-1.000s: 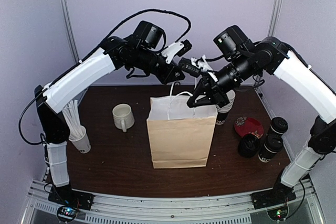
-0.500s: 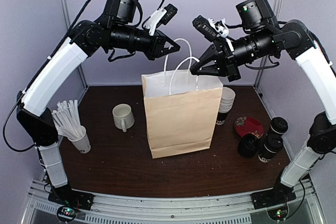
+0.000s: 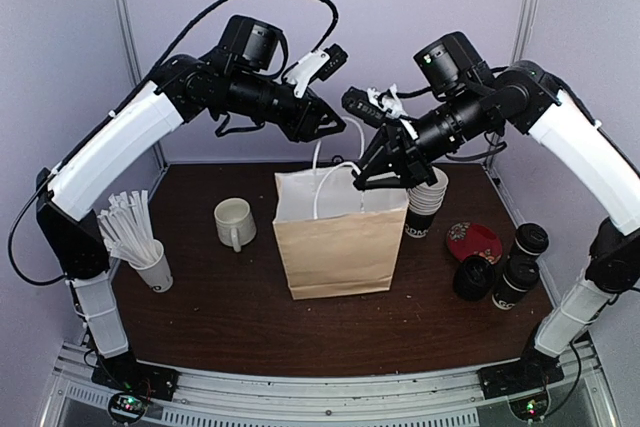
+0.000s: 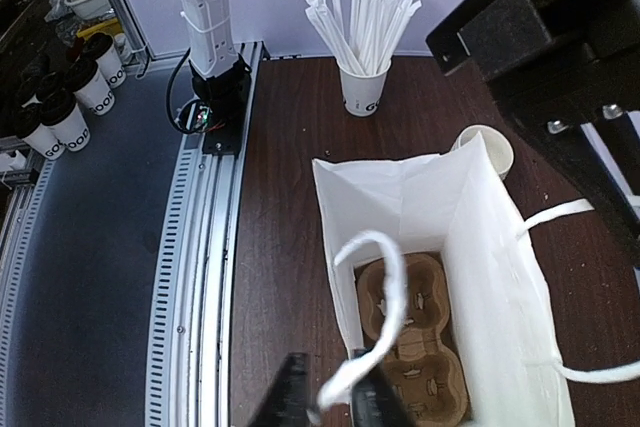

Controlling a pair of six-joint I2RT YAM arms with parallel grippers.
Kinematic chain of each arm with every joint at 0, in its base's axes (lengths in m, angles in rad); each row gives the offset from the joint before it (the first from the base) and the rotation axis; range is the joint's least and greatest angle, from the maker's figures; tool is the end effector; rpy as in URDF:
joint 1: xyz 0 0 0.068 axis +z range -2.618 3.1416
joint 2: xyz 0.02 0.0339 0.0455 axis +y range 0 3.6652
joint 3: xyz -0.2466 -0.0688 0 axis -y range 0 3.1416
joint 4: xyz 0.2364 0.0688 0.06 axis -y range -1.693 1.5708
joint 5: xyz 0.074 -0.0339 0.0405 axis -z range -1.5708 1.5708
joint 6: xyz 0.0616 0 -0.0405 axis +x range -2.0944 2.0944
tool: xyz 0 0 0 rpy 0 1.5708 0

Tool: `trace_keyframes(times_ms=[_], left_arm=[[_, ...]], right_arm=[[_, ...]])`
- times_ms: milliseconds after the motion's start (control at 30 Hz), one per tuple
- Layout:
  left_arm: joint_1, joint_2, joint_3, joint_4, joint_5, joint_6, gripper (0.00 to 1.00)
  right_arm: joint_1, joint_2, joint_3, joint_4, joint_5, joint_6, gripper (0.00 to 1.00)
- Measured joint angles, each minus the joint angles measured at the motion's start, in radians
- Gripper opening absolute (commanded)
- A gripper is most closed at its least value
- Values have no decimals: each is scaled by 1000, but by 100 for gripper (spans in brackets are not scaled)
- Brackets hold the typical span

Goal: Pack the takeout coffee

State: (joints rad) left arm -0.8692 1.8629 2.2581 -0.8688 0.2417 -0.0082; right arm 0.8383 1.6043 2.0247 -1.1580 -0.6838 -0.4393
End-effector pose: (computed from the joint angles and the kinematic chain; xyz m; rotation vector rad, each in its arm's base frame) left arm 0.2503 -0.3190 0.4350 1.0269 1.8594 -0.7828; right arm 0.1782 0.2563 0.4293 -1.6421 1.6109 0.9919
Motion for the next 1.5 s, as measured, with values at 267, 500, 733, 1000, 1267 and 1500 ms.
trace_keyframes(times_ms=[267,500,733,1000,1267,1500], left_arm=[[0,-33,-65,-4,-105,44,92],[3,-76,-69,4,-171,72,93],[40,31,7,0,-85,67,92],[50,155,44,1,-21,52,71],[61,260,146,17,3,31,0],[69,253,175,39,84,23,0]], right_arm=[[-50,-35,-11,-71,4,-56,80],[-176,-225,-64,-86,16,-77,80],[-377,-337,-222,-85,27,-69,79],[-546,-362,-350,-87,35,-59,77],[-608,-372,-360,-87,29,-54,75],[-637,-373,-360,-106,41,-55,74]])
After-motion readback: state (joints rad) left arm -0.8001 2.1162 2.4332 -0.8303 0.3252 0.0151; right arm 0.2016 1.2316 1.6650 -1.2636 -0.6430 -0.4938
